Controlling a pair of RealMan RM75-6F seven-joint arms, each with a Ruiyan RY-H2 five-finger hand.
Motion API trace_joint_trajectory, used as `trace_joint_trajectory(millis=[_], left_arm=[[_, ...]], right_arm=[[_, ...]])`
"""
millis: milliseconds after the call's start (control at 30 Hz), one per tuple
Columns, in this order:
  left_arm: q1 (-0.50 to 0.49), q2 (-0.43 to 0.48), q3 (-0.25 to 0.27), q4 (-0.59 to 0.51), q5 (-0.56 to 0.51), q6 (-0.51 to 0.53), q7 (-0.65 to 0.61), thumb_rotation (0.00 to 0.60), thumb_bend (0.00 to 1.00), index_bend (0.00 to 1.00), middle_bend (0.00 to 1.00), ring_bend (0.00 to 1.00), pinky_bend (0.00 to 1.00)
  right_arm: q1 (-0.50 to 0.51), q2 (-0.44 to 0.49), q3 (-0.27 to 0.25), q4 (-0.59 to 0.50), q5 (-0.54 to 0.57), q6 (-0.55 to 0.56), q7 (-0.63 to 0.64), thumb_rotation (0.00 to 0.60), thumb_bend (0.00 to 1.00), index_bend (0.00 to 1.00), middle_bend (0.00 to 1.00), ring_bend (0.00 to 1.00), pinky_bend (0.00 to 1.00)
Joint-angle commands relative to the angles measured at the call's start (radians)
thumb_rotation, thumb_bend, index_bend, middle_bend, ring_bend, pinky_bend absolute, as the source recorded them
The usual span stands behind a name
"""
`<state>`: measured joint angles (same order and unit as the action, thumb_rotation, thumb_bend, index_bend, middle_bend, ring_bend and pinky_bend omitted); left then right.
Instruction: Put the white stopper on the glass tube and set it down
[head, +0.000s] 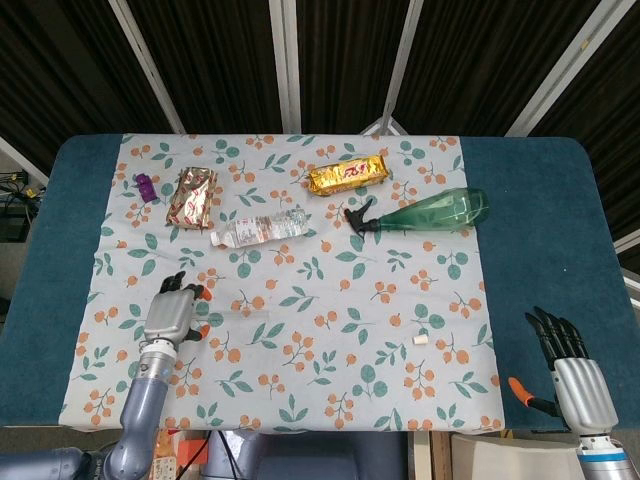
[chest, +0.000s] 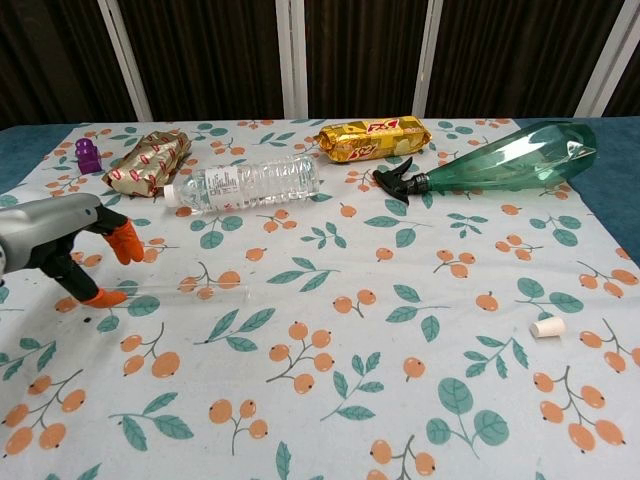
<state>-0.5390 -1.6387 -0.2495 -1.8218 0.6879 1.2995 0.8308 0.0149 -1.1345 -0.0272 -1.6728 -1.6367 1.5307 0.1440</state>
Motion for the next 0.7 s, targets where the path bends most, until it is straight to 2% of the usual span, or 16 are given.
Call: trace_joint_trajectory(millis=[33, 367, 700], left_arm=[[-0.036, -0.055, -0.007, 0.04, -0.031, 0.026, 0.03, 0.6, 0.37, 0.4, 0.31, 0.0, 0.0], [-0.077, -0.135, 0.0, 0.098, -0.072, 0.058, 0.065, 0.6, 0.37, 0.43, 0.32, 0.0, 0.0], [-0.098, -0.157, -0.002, 0.136, -0.101, 0.073, 0.086, 0.6, 0.43, 0.45, 0.32, 0.0, 0.0]], right_arm=[[0.0, 0.001, 0.0, 0.0, -0.001, 0.0, 0.002, 0.6, 0.29, 0.0, 0.0, 0.0, 0.0], [0.001, 0.003, -0.002, 0.0, 0.0, -0.003, 0.009, 0.6, 0.29, 0.0, 0.0, 0.0, 0.0], [0.001, 0.003, -0.001, 0.0, 0.002, -0.003, 0.012, 0.6, 0.29, 0.0, 0.0, 0.0, 0.0]])
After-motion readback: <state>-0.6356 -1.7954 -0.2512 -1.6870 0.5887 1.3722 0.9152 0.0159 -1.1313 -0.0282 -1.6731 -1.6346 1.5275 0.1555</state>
